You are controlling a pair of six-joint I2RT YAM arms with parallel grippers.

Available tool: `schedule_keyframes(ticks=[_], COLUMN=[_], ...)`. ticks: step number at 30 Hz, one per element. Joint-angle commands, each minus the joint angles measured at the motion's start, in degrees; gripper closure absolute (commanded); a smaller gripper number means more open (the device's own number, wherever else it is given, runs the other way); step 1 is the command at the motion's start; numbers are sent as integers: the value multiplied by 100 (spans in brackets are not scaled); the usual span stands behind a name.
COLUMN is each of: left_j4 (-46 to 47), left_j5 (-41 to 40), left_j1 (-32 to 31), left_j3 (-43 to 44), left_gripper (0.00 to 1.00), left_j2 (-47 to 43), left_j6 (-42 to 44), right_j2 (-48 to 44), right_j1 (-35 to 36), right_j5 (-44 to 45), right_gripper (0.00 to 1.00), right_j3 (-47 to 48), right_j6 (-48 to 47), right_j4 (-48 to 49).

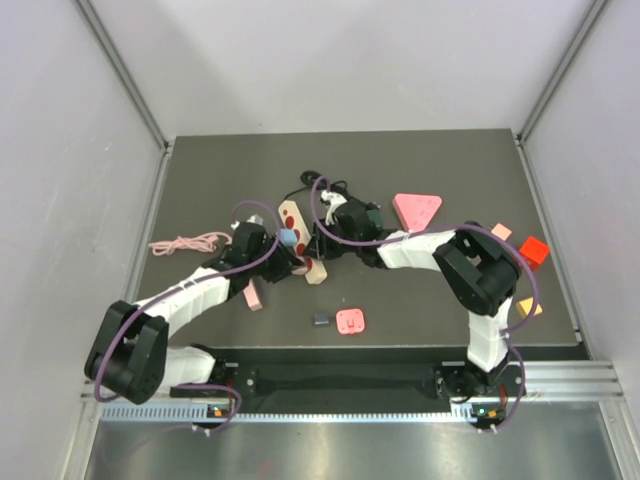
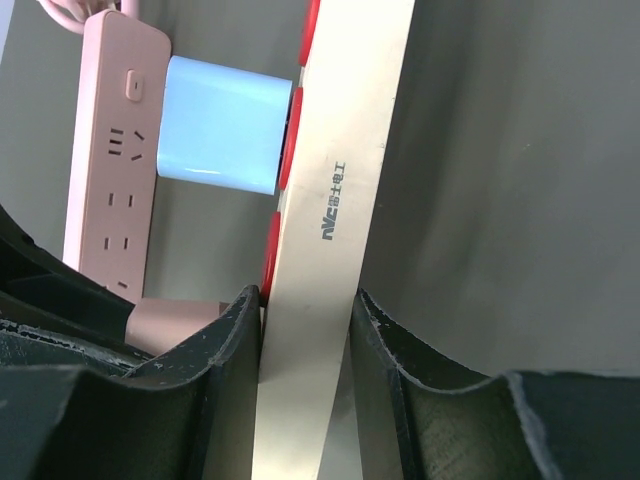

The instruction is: Pull the plug off the socket

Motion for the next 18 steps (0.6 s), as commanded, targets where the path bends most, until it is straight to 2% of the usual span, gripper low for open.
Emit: schedule_keyframes(ticks=[1,11,18], left_j4=[346,355,118], left_j5=[238,282,211], left_j1=[91,188,285], left_j3=[83,109,241], left_gripper=[100,100,100], left_j2=[-558,-435,-584], left_j6=[-103,-253,-183], right_j2=[117,195,319], right_j1=[-194,149,158], right_j5=[1811,2575,2594], right_gripper=[100,100,100], right_j3=[-43,203,300], right_j6=[-928,-1280,-1297], right_j4=[-859,-1140,-1211])
